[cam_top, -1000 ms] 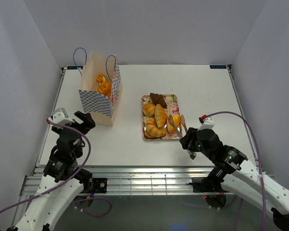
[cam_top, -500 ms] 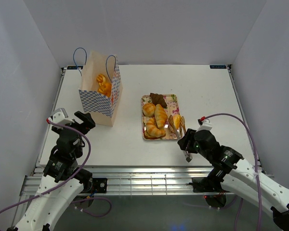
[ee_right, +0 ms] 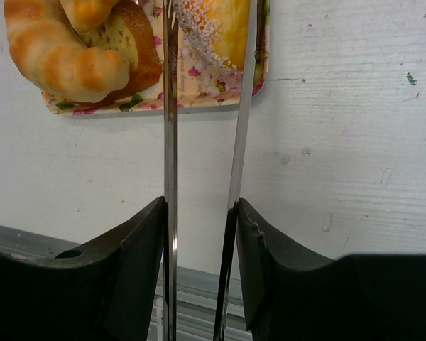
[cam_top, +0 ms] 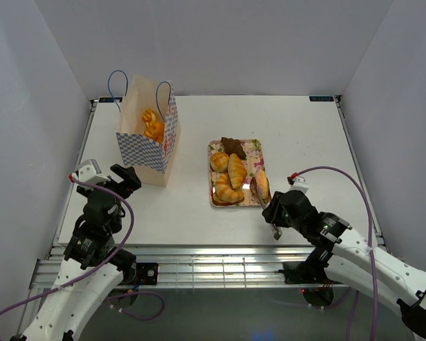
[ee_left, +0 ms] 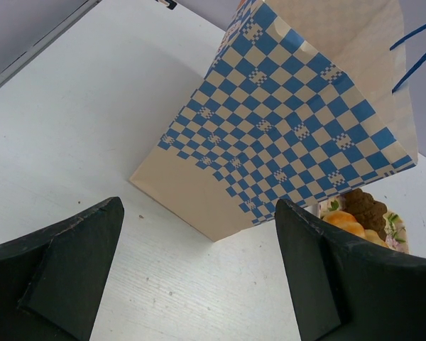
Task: Place the fake bread into the paper bag
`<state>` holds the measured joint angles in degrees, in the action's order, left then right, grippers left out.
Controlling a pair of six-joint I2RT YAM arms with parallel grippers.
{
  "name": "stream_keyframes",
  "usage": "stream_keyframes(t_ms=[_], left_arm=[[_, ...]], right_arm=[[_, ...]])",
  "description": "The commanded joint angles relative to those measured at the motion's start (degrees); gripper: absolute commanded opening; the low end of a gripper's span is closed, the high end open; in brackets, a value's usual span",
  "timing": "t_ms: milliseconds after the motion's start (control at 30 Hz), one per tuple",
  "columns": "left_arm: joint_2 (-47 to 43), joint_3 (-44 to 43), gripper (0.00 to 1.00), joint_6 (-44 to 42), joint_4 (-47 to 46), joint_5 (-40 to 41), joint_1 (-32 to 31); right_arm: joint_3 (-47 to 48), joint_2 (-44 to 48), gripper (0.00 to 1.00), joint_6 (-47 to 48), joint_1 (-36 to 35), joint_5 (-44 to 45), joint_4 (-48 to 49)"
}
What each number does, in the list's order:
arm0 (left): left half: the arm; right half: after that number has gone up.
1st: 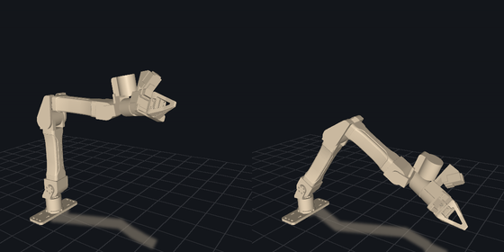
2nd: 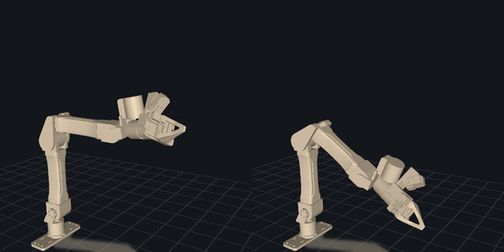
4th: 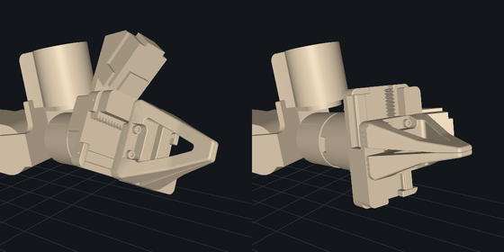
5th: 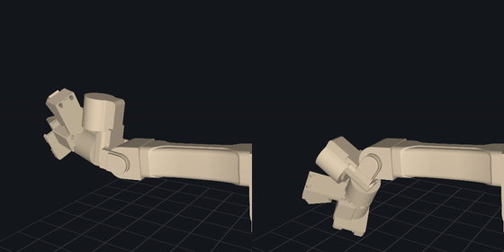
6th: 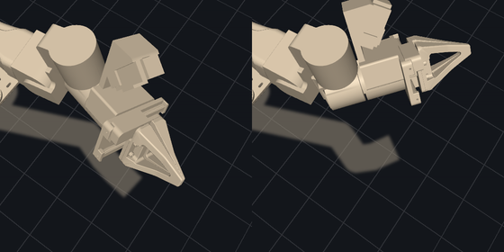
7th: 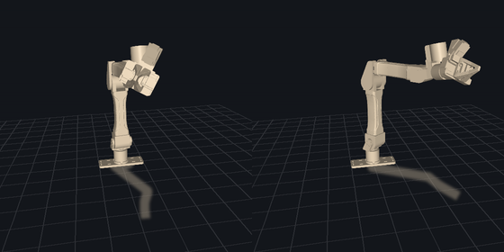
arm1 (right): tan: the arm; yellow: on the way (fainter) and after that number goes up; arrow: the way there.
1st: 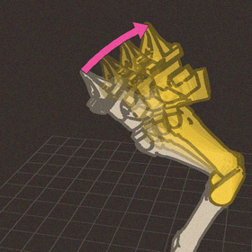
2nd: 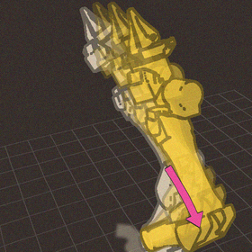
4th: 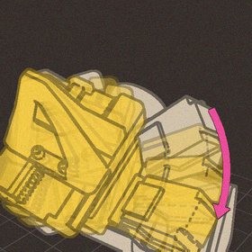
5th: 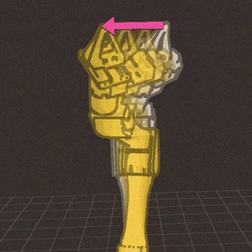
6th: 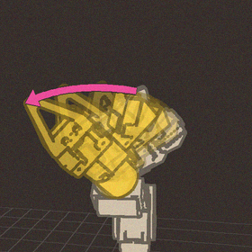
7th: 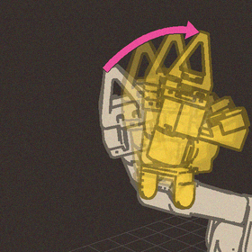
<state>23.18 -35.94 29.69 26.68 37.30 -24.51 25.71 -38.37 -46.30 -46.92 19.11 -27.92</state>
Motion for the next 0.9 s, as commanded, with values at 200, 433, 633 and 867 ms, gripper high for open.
stream_keyframes(t_ms=[200, 433, 633, 867], left_arm=[[-0.1, -0.7, 0.98, -0.7, -1.0, -0.8, -0.2], [-0.5, -0.6, 0.98, -0.7, -0.9, -0.9, -0.1], [-0.5, -0.7, 0.98, -0.7, -1.1, -1.2, -0.1], [-0.9, -0.6, 0.98, -0.8, -1.0, -1.7, -0.2]], right_arm=[[8.9, 0.7, 0.39, 2.1, 0.1, 3.4, -1.9], [19.0, 0.7, 0.37, 7.8, 0.0, 10.9, -5.8], [22.0, 0.3, 0.36, 14.3, 0.0, 12.6, 2.7], [27.6, -7.2, 0.36, 24.7, 0.1, 7.3, 17.9]])
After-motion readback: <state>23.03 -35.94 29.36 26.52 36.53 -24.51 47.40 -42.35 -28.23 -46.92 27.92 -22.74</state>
